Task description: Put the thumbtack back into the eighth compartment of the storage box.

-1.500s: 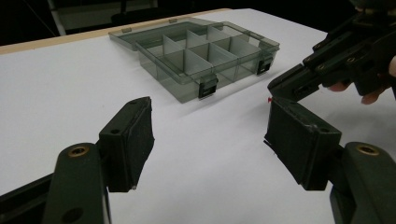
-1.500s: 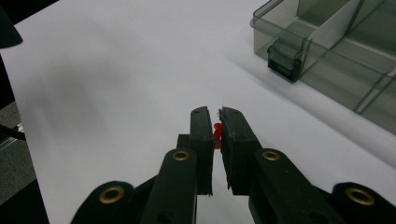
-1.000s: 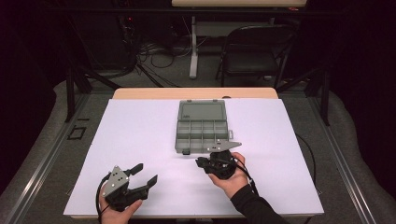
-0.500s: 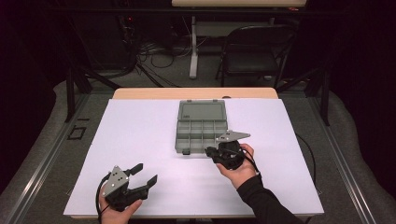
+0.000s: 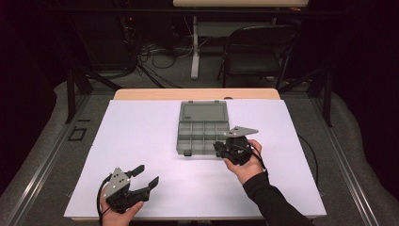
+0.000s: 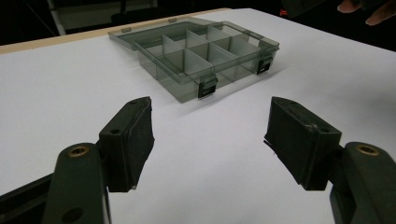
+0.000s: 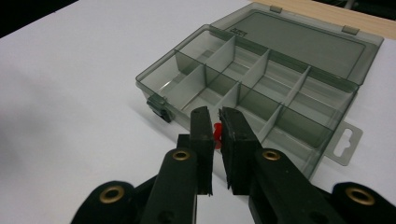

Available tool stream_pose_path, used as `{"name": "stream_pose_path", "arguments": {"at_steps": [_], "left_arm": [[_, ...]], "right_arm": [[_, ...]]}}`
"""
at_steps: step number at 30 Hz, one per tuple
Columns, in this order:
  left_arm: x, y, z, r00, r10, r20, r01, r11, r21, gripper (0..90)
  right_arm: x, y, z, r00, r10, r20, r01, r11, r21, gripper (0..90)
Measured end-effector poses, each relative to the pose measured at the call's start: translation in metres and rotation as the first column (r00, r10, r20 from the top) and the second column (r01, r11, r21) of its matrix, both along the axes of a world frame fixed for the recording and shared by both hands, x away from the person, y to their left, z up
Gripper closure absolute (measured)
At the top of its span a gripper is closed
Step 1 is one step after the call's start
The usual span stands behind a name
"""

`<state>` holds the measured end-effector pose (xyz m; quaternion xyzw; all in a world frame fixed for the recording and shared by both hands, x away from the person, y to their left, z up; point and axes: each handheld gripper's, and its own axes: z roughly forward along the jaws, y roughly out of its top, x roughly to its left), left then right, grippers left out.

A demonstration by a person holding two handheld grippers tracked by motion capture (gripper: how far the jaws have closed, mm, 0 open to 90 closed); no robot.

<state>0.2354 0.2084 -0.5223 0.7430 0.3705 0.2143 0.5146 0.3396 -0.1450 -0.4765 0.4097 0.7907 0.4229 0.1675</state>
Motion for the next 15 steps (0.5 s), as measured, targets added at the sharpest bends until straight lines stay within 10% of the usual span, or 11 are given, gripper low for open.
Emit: {"name": "stream_pose_path", "arguments": {"at_steps": [15], "left_arm": [[0.0, 0.0, 0.0, 1.0, -0.002, -0.001, 0.002, 1.0, 0.001, 31.5]], "right_arm": [[0.037, -0.011, -0.021, 0.9938, -0.109, -0.021, 0.108, 0.9933, -0.041, 83.7]]}}
